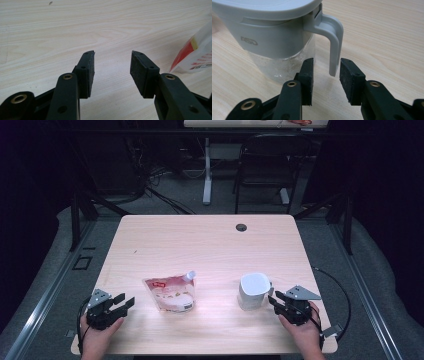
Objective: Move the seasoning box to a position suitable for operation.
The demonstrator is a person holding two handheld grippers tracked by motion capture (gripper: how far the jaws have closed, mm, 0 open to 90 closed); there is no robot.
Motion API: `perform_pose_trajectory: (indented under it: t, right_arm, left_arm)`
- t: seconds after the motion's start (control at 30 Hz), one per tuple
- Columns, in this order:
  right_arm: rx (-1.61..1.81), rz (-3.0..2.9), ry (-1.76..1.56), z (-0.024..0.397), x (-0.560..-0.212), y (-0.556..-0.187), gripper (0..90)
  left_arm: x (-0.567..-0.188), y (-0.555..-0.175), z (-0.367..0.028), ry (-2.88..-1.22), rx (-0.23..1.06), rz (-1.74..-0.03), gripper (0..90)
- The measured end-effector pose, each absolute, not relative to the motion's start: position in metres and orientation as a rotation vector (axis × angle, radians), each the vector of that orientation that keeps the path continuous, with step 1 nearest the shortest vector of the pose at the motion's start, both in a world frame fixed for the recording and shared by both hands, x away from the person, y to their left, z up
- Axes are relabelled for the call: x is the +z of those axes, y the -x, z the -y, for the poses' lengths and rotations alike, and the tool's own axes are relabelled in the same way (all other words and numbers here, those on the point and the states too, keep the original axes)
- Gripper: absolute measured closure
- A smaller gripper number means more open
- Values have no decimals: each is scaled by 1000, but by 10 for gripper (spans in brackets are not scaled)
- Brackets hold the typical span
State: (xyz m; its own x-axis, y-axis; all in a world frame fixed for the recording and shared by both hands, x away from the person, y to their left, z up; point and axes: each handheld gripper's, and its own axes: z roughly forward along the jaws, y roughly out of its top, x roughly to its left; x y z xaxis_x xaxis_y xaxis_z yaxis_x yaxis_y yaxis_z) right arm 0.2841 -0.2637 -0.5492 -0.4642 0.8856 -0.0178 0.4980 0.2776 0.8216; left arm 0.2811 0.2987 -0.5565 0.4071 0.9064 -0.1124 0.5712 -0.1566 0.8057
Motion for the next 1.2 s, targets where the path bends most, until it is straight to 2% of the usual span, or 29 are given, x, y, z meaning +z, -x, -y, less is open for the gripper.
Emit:
perform_pose_trajectory:
  t: [0.53,0.67,1.2]
  right_arm:
    - [1094,-2053,-1277,262,-551,-297,706]
    - [1082,-2071,-1287,262,-552,-302,809]
    - [1040,-2125,-1232,257,-549,-289,833]
  left_arm:
    - [-557,-274,-307,-1808,530,-1301,543]
    - [-557,-274,-307,-1809,533,-1302,543]
    - [-557,-275,-306,-1812,535,-1290,543]
